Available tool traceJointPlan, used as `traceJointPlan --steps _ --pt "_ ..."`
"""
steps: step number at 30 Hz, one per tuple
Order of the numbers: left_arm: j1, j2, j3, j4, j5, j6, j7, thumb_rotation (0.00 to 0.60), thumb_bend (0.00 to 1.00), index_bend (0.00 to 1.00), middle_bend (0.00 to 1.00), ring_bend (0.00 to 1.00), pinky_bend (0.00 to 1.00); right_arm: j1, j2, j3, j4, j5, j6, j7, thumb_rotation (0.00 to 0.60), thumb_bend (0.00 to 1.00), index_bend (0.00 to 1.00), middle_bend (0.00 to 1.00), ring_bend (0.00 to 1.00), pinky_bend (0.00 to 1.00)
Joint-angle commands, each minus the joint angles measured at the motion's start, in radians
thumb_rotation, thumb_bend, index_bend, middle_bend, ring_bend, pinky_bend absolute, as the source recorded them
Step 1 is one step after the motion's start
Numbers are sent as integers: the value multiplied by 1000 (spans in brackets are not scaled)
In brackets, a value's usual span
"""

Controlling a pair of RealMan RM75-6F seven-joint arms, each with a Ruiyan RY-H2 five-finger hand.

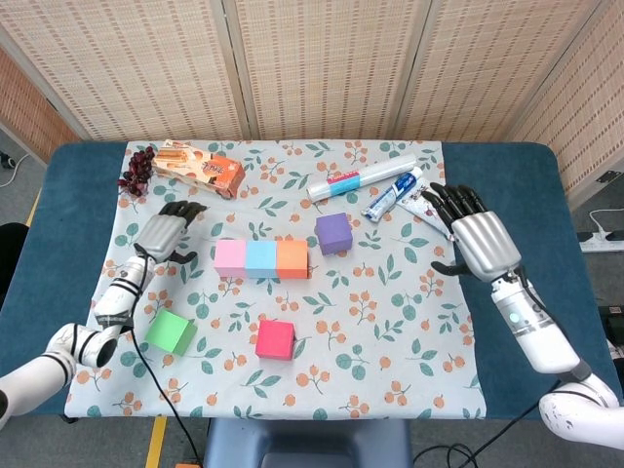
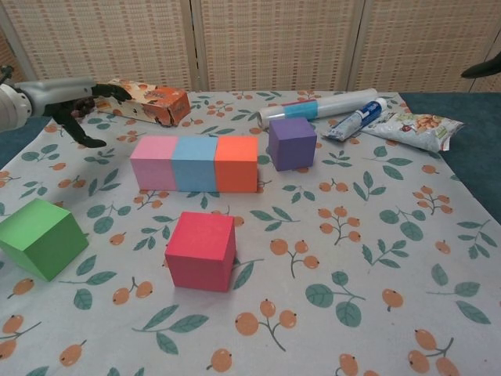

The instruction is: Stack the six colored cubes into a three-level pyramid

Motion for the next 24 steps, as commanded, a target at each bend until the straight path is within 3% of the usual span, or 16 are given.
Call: traceJointPlan --steps 1,13,18,24 --pt "78 118 27 -137 26 94 14 600 290 115 70 0 67 -25 11 -7 0 -24 25 32 600 47 0 0 0 0" --pt "191 424 190 -541 236 200 28 600 291 167 105 21 66 -106 39 -40 4 -93 95 111 600 48 0 0 0 0" --pt "216 481 231 -635 282 222 91 600 293 153 101 20 64 -127 37 -50 8 -117 112 126 600 47 0 0 0 0" --pt "247 496 265 -699 273 208 181 600 324 34 12 0 47 -140 35 -54 12 -135 120 136 600 47 0 0 0 0"
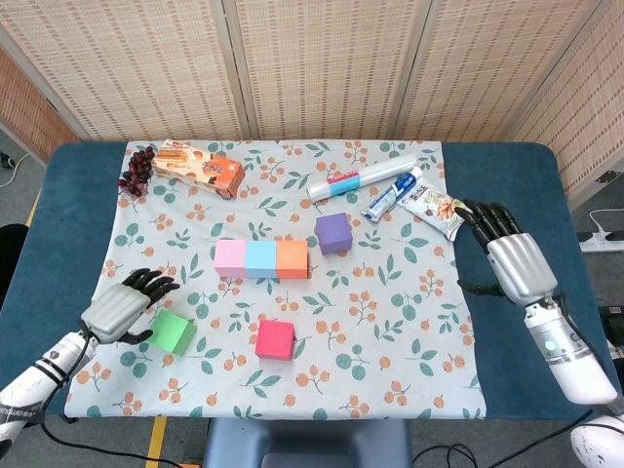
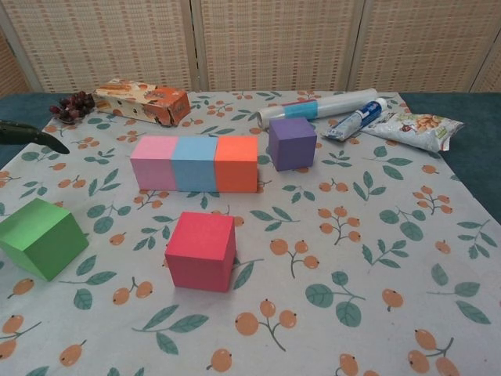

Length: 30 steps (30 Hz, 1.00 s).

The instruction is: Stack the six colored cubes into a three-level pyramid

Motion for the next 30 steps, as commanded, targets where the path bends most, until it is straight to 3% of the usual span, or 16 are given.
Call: traceJointPlan --steps 1,12,18,23,30 --pt "24 -4 18 -18 -7 -1 46 600 329 18 3 0 43 -2 -2 0 2 -4 -2 2 600 47 0 0 0 0" --pt "48 -60 29 15 -27 -22 72 600 330 1 0 0 35 -9 -14 4 7 -10 -3 6 600 48 0 0 0 0" --pt "49 -111 23 74 -20 -23 51 600 325 83 43 5 47 -17 -23 3 14 -8 -3 15 600 47 0 0 0 0" --pt "52 -141 12 109 -30 -18 36 600 315 180 177 111 85 -34 -29 -14 16 -16 -3 25 600 47 0 0 0 0" --pt "65 -176 -15 167 -21 45 -38 600 296 370 411 315 315 -77 -44 -38 13 -56 57 -6 600 48 0 0 0 0"
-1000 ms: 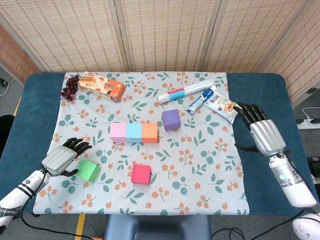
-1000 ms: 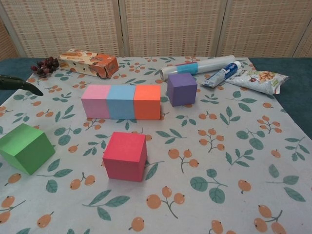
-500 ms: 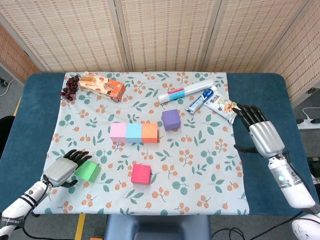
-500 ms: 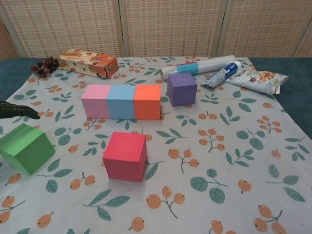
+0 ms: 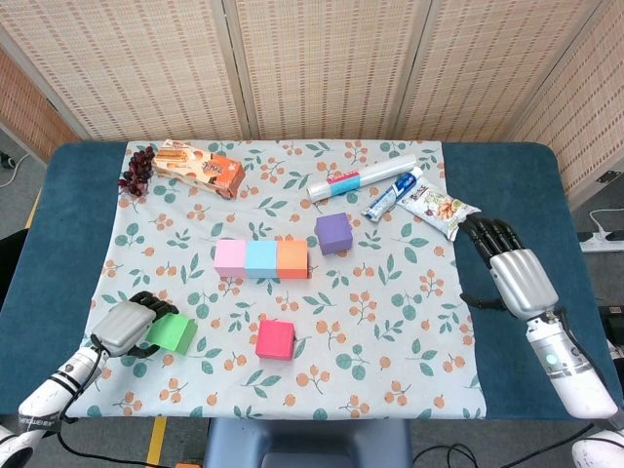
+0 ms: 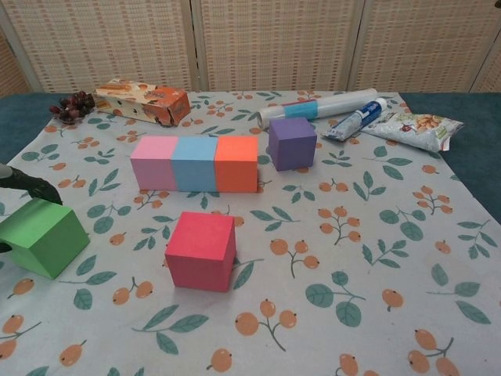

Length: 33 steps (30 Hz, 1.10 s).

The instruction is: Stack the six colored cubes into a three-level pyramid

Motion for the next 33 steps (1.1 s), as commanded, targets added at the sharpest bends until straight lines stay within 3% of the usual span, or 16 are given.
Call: traceJointPlan --steps 1,5,9,13,19,25,33 --pt "6 -4 -20 20 1 33 -42 600 295 378 426 327 333 -22 -4 -9 -8 -21 31 -5 600 48 0 0 0 0" --pt "-9 27 -68 3 -31 48 -95 600 297 384 438 337 354 -43 4 -14 -21 -40 63 -4 600 48 0 0 0 0" --pt "-51 68 -146 -41 -111 15 -126 600 297 385 438 336 360 -59 8 -21 -28 -52 79 -5 600 48 0 0 0 0" --pt "-135 119 -233 -105 -248 -113 -117 600 296 381 433 336 361 -75 5 -28 -24 -64 95 -11 600 47 0 0 0 0" --pt "-280 129 -315 -134 -501 -291 -11 600 300 359 432 337 365 -96 13 -29 -27 -69 118 -9 600 47 0 0 0 0" --pt "-431 63 -288 -115 -782 -315 222 600 294 339 427 337 354 -112 29 -28 -34 -66 127 -4 600 47 0 0 0 0" --pt "-622 -30 -218 -102 -1201 -235 469 600 296 334 427 336 346 -128 39 -28 -38 -63 132 -1 600 47 0 0 0 0"
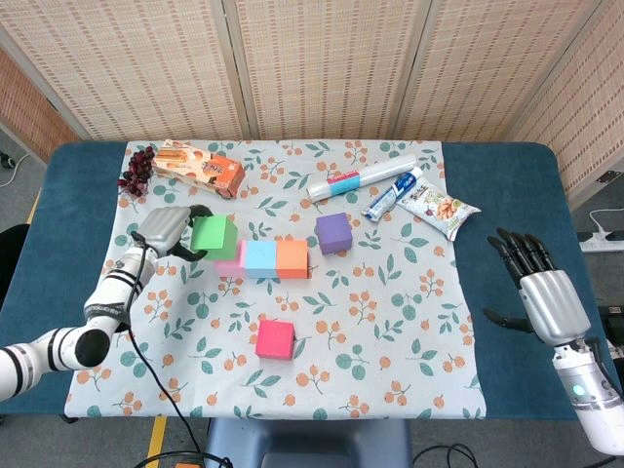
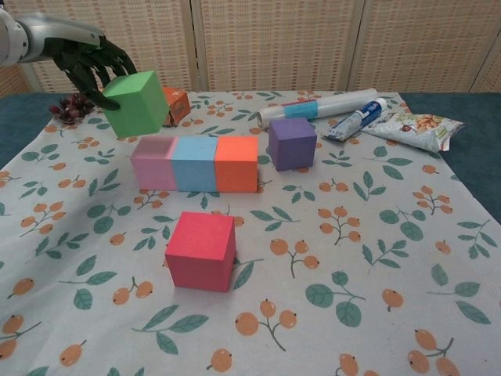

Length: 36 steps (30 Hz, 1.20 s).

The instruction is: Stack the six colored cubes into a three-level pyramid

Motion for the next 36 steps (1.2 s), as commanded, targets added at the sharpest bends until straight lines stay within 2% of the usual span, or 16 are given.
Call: traceJointPlan --steps 1,6,10,19,32,36 --pt "-148 -72 48 9 -253 49 173 600 295 334 426 336 346 -4 2 0 1 0 1 2 600 47 0 0 0 0" --pt "-204 -97 73 5 -381 103 258 600 298 328 425 336 346 -10 7 1 7 4 -1 12 600 48 0 0 0 0" --pt "-222 -110 78 -3 -413 117 291 600 303 326 425 333 331 -13 5 1 14 3 -3 23 600 47 0 0 0 0" --pt "-215 -131 79 -1 -380 143 310 600 300 321 420 326 307 -21 7 4 18 4 -3 28 600 48 0 0 0 0" --pt "-199 -148 53 16 -335 112 282 600 296 321 418 320 289 -26 7 13 17 15 -8 20 600 48 0 0 0 0" --pt "-203 -159 61 27 -332 114 297 600 296 320 418 319 288 -28 7 14 20 18 -10 23 600 47 0 0 0 0"
